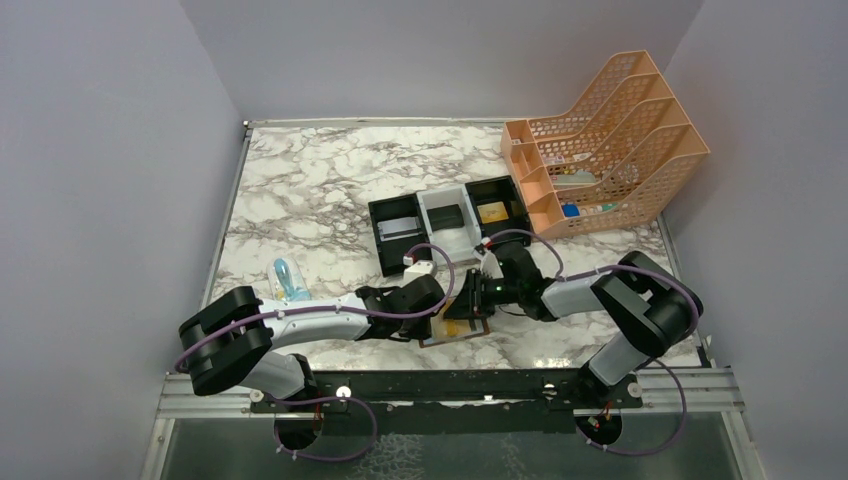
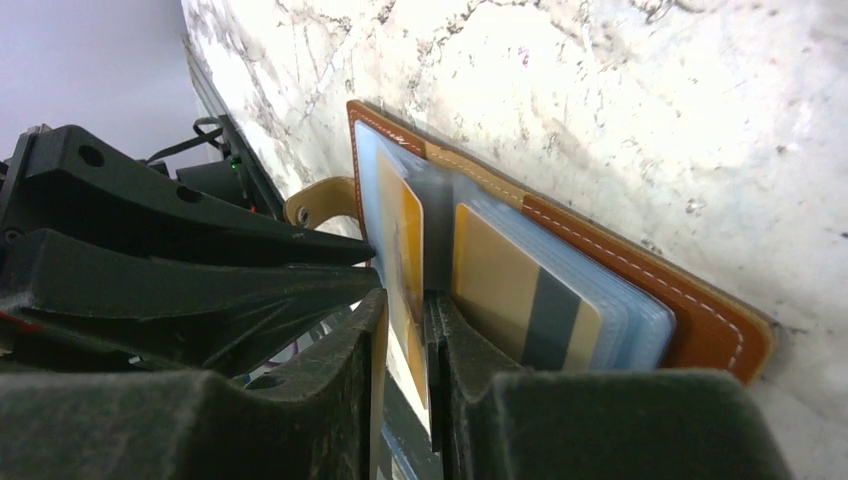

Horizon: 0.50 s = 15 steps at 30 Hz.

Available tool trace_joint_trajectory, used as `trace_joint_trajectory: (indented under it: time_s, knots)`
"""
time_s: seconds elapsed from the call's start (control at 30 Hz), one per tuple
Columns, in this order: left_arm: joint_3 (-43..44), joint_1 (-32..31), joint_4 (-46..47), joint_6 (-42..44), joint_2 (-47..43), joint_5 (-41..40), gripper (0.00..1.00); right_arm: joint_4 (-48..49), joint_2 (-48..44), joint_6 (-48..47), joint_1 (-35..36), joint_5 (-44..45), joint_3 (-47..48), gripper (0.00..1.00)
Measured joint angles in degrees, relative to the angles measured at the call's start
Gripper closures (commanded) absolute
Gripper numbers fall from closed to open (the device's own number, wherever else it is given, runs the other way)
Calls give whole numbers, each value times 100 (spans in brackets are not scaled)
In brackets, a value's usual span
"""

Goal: Take the credit cards out of the card holder

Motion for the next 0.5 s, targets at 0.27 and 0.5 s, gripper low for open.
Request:
trace_joint_trajectory:
  time_s: [0.27, 0.5]
  knots:
    - [0, 0, 7, 9, 0, 0, 80, 599, 326, 181, 68, -103, -87, 84]
    - [0, 0, 7, 15, 0, 0, 80, 542, 323, 127, 74, -96, -72, 99]
